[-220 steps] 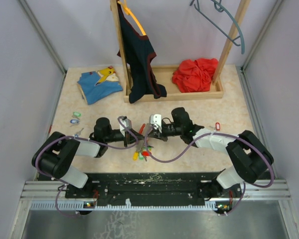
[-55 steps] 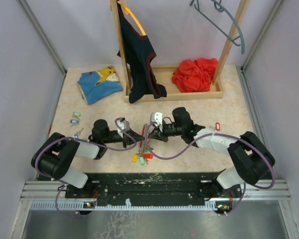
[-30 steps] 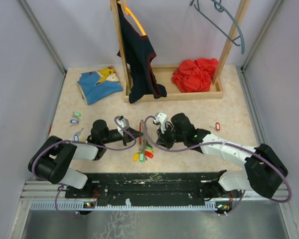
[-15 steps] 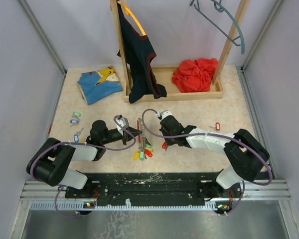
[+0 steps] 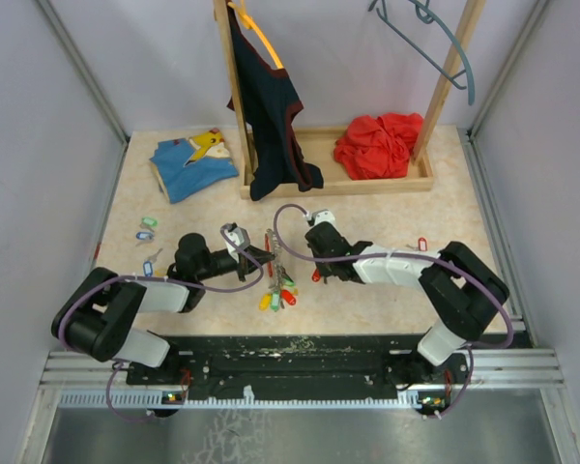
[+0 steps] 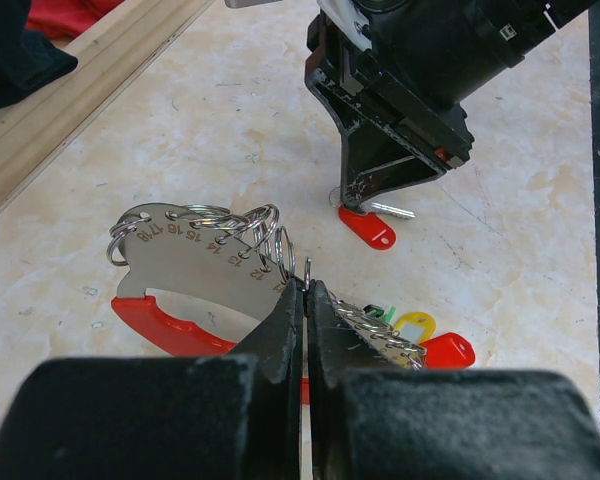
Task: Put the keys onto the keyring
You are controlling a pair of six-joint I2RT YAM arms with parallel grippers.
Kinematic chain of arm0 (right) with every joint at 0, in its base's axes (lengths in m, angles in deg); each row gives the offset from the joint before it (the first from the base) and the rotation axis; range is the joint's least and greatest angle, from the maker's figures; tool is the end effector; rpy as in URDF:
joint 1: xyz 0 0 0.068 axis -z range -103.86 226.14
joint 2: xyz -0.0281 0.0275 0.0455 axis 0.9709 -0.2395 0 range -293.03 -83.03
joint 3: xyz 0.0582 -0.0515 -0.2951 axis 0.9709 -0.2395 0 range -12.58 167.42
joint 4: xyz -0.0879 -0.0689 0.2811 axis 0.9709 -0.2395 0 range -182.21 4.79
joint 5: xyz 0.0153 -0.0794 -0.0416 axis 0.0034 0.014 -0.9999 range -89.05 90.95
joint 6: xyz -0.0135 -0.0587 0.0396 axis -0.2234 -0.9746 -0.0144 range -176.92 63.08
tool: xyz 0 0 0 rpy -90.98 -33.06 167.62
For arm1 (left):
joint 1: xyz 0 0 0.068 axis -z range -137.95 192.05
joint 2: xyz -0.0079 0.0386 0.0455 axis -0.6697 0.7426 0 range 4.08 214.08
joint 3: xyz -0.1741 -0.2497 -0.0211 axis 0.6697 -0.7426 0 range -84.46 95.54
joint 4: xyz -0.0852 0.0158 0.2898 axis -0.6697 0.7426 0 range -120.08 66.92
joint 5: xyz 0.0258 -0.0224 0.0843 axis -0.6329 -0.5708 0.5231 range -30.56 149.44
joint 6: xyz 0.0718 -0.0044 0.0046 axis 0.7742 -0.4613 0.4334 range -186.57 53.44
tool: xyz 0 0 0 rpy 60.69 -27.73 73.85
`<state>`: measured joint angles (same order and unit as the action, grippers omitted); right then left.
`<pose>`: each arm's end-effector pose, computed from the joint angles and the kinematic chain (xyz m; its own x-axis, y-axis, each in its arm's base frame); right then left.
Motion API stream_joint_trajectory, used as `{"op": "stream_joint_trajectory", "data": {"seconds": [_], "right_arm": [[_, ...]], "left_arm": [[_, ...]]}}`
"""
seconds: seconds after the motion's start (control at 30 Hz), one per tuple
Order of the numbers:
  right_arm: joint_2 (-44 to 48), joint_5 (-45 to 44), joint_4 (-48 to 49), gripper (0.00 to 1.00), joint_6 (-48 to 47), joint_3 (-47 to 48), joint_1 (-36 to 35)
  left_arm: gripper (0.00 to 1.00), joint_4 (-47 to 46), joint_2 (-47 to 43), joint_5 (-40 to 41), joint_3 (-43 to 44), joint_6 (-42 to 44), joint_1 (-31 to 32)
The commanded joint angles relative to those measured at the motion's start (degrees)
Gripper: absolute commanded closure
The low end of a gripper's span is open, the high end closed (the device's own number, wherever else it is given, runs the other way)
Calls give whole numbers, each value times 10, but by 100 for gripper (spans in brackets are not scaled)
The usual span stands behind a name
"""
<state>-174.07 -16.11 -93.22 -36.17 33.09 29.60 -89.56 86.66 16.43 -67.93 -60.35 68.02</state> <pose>0.2527 0.2413 0.1426 -0.7195 -0.2668 -0.6412 -0.3408 0.9401 -0.0087 0.2253 -0.1550 0.1557 -0.0016 0.0888 -0.9960 0.9351 0.3530 0.0300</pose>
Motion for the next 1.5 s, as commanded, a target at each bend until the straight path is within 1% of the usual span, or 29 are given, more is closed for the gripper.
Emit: {"op": "stream_joint_trajectory", "data": {"seconds": [0.0,0.2,0.43,0.6,0.83,0.97,1.27,1.47], "right_arm": [[8,26,-40,85,17,37,13],[26,93,-71,74,13,63,46],[11,139,-99,73,42,89,68],[0,162,-90,75,65,83,78],[-8,136,-94,77,73,85,81],[-16,141,-88,77,71,84,82],[-29,158,-79,84,70,83,84],[-31,162,-78,87,68,83,83]], "left_arm": [[100,-11,-5,-3,-1,-1,-1],[100,-11,-7,-5,-1,-2,-1],[100,-10,-6,-6,-1,-3,-1],[100,-9,-7,-7,-1,-3,-1],[100,-9,-9,-8,-2,-2,-1],[100,-8,-8,-9,-1,-3,-1],[100,-8,-6,-12,1,-3,-1],[100,-8,-4,-13,2,-5,-1]]}}
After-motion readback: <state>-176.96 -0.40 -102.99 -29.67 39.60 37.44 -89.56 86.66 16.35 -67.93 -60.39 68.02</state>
